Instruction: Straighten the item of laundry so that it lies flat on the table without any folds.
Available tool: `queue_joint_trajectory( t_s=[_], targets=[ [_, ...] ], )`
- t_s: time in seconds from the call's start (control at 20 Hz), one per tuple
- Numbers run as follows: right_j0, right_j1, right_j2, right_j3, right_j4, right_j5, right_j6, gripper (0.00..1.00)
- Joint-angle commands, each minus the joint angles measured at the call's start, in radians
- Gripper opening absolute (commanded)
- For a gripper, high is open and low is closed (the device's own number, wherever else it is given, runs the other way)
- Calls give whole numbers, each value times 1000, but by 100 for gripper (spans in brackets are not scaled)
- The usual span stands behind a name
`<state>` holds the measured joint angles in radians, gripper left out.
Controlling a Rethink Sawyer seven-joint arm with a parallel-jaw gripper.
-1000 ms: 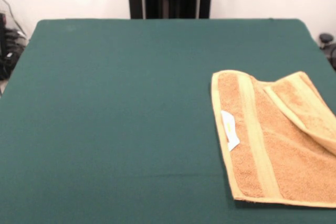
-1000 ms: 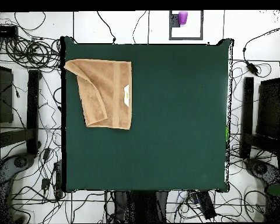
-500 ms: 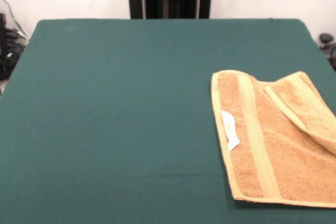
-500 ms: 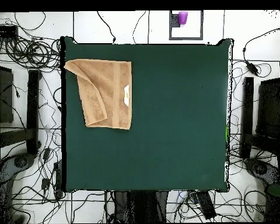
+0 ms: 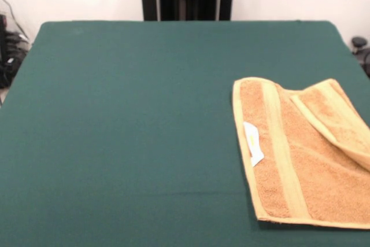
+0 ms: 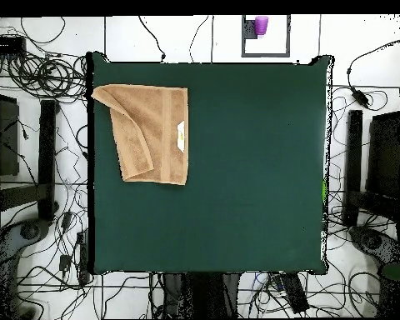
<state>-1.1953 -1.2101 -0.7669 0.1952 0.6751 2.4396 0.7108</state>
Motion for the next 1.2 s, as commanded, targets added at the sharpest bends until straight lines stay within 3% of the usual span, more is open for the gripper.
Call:
queue_joint_trajectory(
  t_s=[0.05,0.25,0.7,0.8,0.95,1.2],
  targets=[
    [-85,203,-111,-150,247,29,-125,100],
    [-143,243,-260,-166,420,17,-209,100],
    [-225,252,-498,-180,677,25,-283,100],
    [-202,255,-479,-173,684,-12,-238,100],
    [-156,254,-408,-171,619,-2,-153,100],
    [-126,239,-420,-162,639,33,-92,100]
  ],
)
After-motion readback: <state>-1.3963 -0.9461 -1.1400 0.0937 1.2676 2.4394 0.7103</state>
